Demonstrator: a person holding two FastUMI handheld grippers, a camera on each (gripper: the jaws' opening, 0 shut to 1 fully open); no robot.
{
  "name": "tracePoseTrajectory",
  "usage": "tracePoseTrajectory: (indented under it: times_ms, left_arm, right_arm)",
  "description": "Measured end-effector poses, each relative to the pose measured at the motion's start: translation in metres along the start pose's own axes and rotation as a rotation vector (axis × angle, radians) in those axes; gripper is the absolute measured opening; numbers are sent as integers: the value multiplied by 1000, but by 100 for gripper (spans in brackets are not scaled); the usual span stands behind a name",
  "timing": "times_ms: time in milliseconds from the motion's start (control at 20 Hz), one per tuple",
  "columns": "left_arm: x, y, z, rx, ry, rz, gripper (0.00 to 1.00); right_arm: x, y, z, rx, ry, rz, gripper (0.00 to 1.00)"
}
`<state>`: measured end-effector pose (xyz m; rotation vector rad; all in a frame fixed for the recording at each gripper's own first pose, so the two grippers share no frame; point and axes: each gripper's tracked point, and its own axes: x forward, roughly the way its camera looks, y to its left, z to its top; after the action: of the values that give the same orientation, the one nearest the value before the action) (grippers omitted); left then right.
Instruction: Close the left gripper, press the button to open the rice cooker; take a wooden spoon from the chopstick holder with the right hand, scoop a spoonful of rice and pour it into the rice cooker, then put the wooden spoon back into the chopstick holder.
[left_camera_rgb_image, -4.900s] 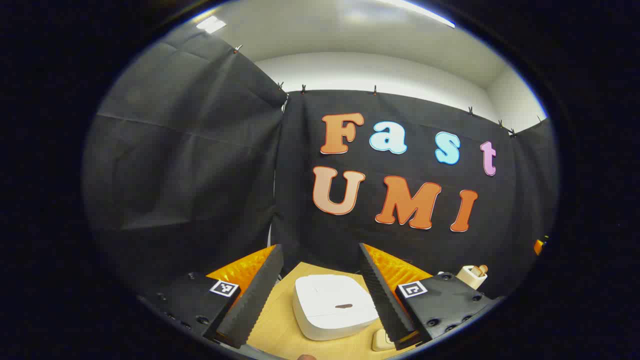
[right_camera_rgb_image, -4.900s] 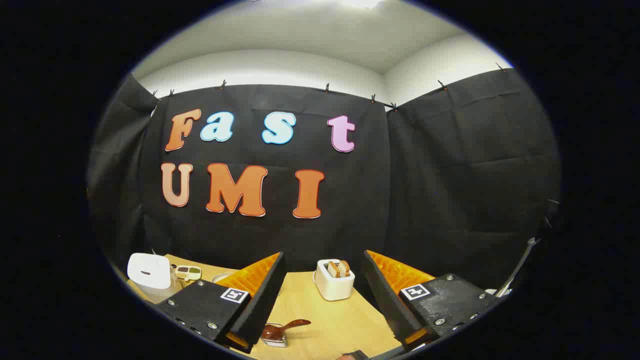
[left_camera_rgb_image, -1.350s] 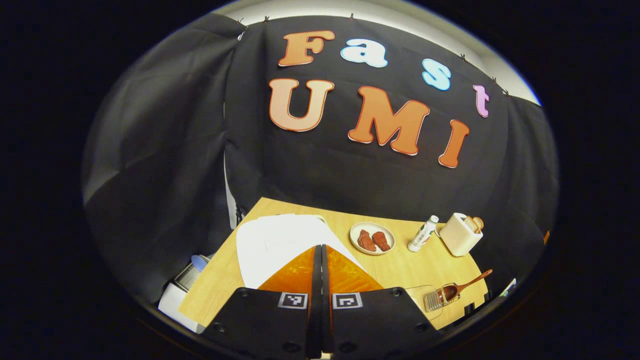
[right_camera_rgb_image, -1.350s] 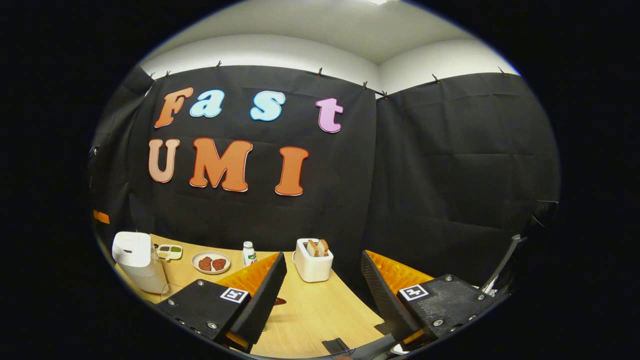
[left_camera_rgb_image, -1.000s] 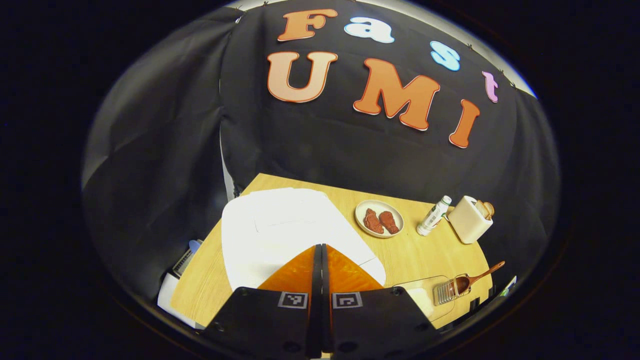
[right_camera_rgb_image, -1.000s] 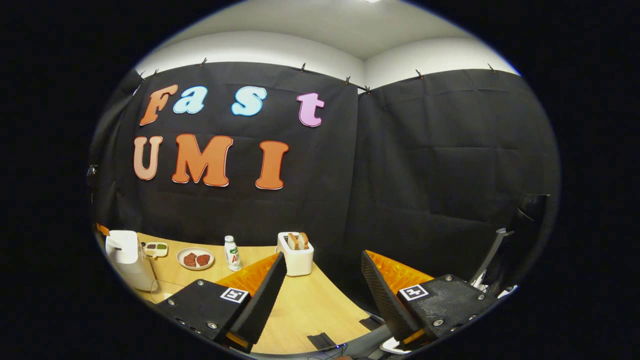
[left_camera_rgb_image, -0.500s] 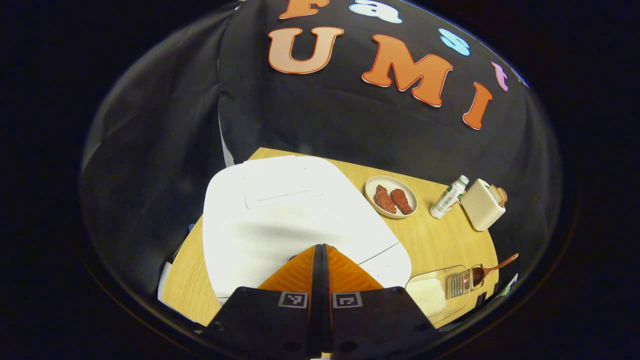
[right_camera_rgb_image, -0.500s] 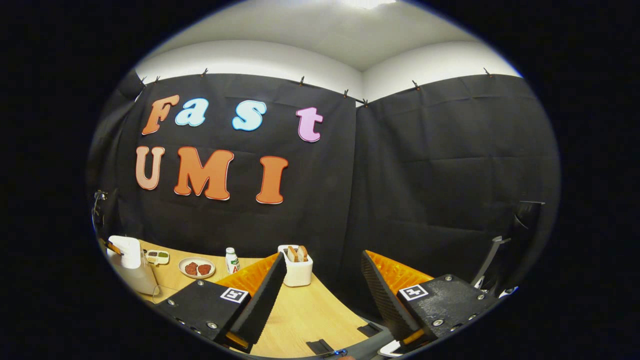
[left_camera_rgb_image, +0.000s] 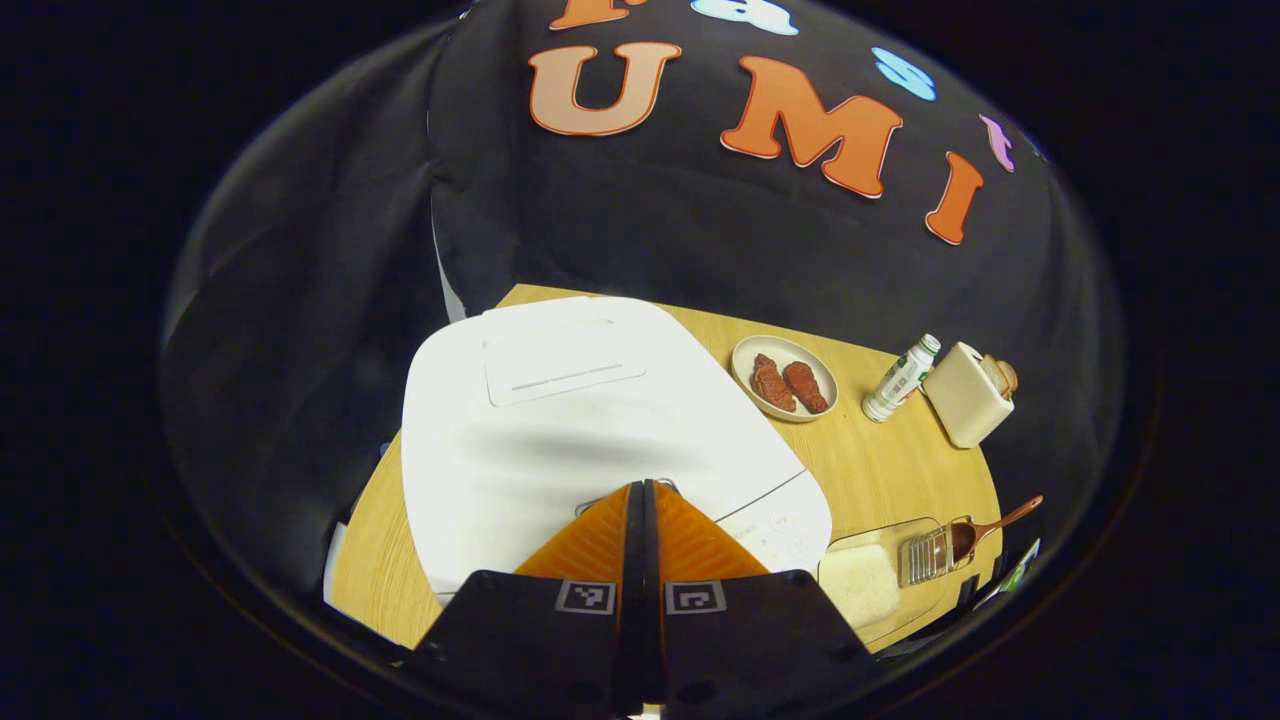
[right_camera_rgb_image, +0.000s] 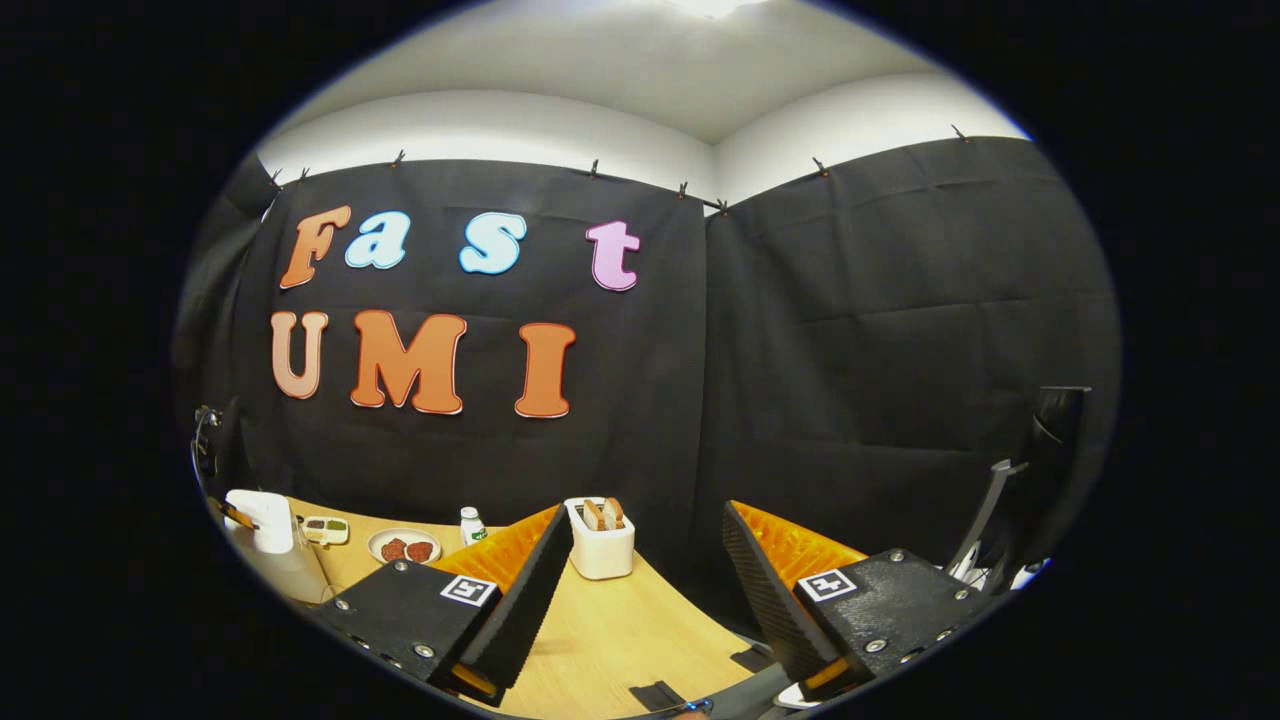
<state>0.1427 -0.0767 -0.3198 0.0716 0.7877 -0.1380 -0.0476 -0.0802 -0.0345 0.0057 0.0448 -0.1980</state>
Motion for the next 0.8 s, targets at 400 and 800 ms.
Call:
tracePoseTrajectory:
  times_ms: [400, 800]
  left_arm:
    - [-19, -2, 30, 17, -123, -7, 5]
    - [-153, -11, 143, 87, -483, -5, 4]
  right_arm:
    - [-5, 1, 10, -21, -15, 7, 94]
    - [-6, 15, 19, -10, -40, 35, 94]
